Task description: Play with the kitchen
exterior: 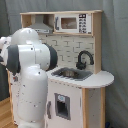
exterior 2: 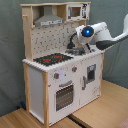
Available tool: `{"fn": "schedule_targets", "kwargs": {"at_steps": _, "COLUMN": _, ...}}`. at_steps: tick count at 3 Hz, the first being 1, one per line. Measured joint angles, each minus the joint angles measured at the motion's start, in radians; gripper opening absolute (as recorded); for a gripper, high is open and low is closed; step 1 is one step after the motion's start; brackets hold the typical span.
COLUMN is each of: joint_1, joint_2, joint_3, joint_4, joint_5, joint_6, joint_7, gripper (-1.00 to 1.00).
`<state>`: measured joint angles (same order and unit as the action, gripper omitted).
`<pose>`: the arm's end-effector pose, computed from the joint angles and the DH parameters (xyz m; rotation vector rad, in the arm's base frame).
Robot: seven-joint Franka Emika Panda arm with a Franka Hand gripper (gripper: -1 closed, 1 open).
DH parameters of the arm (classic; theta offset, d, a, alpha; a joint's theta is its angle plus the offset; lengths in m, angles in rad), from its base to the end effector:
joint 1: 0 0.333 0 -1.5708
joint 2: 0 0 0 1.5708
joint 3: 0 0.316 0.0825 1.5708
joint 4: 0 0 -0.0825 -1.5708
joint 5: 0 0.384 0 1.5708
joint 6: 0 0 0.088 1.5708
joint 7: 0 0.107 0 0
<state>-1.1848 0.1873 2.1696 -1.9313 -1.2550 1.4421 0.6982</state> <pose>0.3996 0.3398 0.5654 2.0221 0.4211 0.7174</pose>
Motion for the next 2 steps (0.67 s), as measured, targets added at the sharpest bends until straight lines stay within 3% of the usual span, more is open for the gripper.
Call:
{"fn": "schedule_targets", "kwargs": {"at_steps": 1, "joint_1": -0.002, "joint_2": 0.071, "joint_3": -0.046, "joint_4": 0.000, "joint_5": 0.044, "joint_6": 0.018, "joint_7": 0.050, "gripper": 1.00}}
{"fn": "schedule_targets", "kwargs": {"at_steps": 2, "joint_1": -0.002, "joint_2": 0.120, "joint_3": -0.122, "joint_4": 0.000, "joint_5": 0.077, "joint_6": 0.070, "joint_7": 0.066, "gripper": 1.00}}
